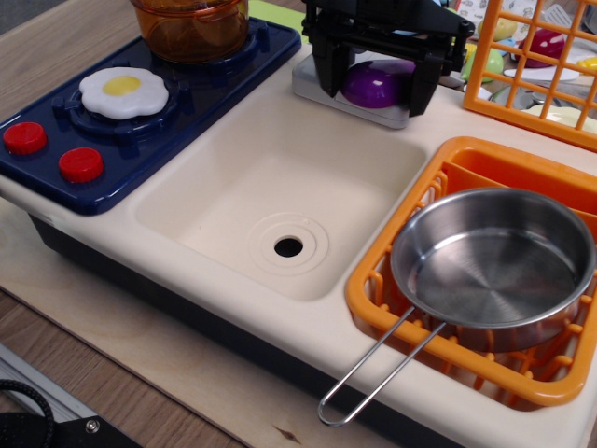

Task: Put eggplant into pan

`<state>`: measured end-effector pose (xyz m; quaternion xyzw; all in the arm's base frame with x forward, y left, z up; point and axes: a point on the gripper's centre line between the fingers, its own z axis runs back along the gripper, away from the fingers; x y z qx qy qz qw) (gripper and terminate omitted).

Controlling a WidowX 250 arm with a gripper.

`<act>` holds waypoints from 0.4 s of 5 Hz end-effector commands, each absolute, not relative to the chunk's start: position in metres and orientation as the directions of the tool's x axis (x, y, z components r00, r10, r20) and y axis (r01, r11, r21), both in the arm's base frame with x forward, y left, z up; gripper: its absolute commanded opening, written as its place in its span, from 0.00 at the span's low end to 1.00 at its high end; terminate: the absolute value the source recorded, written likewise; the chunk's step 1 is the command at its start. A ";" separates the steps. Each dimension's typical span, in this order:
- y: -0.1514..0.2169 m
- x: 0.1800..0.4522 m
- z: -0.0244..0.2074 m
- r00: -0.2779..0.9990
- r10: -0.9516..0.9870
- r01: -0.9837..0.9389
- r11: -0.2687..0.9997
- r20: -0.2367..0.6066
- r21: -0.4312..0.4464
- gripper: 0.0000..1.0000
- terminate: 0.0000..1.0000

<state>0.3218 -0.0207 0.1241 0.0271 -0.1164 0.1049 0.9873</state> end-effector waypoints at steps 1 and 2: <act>-0.035 0.318 0.138 0.942 0.228 -0.245 0.969 0.248 0.038 0.00 0.00; -0.055 0.313 0.153 0.931 0.286 -0.302 0.952 0.227 0.041 0.00 0.00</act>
